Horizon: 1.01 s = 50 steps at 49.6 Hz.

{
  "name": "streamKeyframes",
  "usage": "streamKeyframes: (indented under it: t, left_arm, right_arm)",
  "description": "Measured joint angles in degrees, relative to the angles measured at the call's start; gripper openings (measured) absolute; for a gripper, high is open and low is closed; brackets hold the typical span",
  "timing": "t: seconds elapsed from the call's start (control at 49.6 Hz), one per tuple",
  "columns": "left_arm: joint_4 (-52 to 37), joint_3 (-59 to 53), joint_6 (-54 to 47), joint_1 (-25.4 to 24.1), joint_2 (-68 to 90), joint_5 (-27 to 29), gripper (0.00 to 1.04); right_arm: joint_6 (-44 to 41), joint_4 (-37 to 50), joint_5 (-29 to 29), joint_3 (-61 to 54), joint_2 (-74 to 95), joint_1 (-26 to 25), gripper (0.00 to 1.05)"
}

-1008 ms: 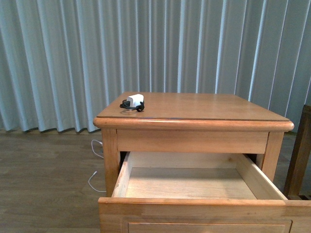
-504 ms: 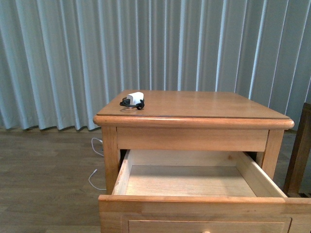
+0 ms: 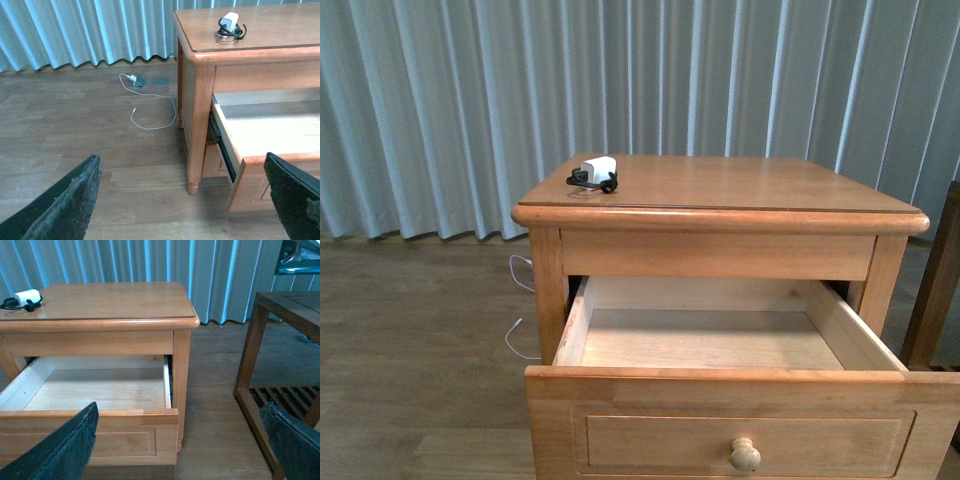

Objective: Put charger into drawer

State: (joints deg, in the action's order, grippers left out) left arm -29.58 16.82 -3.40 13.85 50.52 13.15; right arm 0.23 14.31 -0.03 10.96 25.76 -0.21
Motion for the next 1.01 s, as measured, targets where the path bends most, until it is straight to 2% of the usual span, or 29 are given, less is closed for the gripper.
streamKeyframes:
  t: [0.121, 0.343, 0.504, 0.685, 1.008]
  left_arm:
    - [-2.3, 10.3, 0.8, 0.4, 15.9, -0.2, 0.99]
    - [-1.7, 27.1, 2.3, 2.1, 32.8, 0.8, 0.99]
    - [3.7, 44.4, 4.0, 4.2, 46.1, 3.3, 0.99]
    - [10.6, 62.3, 5.1, 4.4, 60.0, 4.4, 0.99]
    - [19.1, 83.3, 6.2, 4.9, 74.3, 6.3, 0.99]
  right_arm:
    - [0.0, 0.0, 0.0, 0.0, 0.0, 0.0, 0.97]
    - [0.0, 0.0, 0.0, 0.0, 0.0, 0.0, 0.97]
    - [0.0, 0.0, 0.0, 0.0, 0.0, 0.0, 0.97]
    - [0.0, 0.0, 0.0, 0.0, 0.0, 0.0, 0.97]
    - [0.0, 0.0, 0.0, 0.0, 0.0, 0.0, 0.97]
